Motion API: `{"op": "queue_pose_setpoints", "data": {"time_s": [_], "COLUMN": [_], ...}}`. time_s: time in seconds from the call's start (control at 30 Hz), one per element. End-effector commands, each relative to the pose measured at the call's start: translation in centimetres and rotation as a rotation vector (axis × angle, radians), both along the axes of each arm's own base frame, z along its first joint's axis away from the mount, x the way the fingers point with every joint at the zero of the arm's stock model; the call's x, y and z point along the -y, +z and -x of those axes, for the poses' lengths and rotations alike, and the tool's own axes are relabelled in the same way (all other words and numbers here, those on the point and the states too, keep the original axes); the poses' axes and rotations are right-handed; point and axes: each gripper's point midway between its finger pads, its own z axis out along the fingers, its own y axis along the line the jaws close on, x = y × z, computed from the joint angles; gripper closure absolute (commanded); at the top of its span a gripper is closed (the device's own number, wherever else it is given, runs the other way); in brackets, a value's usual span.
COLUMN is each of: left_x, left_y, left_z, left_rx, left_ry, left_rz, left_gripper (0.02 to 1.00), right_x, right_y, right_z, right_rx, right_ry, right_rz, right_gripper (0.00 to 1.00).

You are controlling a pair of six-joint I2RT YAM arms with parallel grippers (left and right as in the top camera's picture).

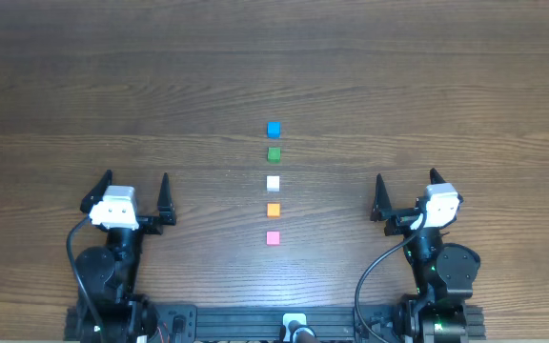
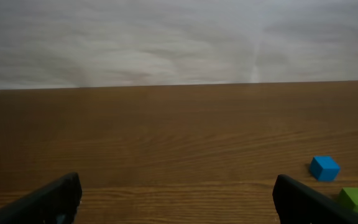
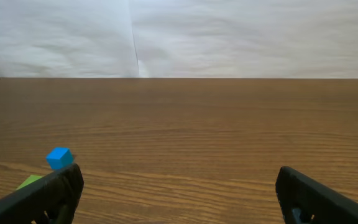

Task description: Stack Cubes

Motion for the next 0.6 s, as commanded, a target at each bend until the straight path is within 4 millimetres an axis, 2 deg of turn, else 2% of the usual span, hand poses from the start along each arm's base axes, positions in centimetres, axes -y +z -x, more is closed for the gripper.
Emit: {"op": "queue_pose_setpoints", "data": {"time_s": [0.03,0.5,0.6], "left_x": [-0.22,-0.56,0.07], "left_y": [-0.2,-0.31,-0.13], "left_z": [-0.04,-0.05,-0.05], "left_rx": [-0.002,-0.006,0.0], "left_ry": [0.011,0.03,-0.004], "left_rz": [-0.015,-0.017,0.01], "left_gripper": [0.018,0.018,0.018], "right_x": [0.11,0.11,0.11], "right_y": [-0.23,-0.23,-0.23], "right_z": [0.0,0.0,0.0], "right_rx": [-0.004,-0.004,-0.004], "right_ry": [-0.003,-0.003,-0.003], "right_rz": [0.007,0.007,0.007], "right_gripper": [0.007,0.009,0.009]}}
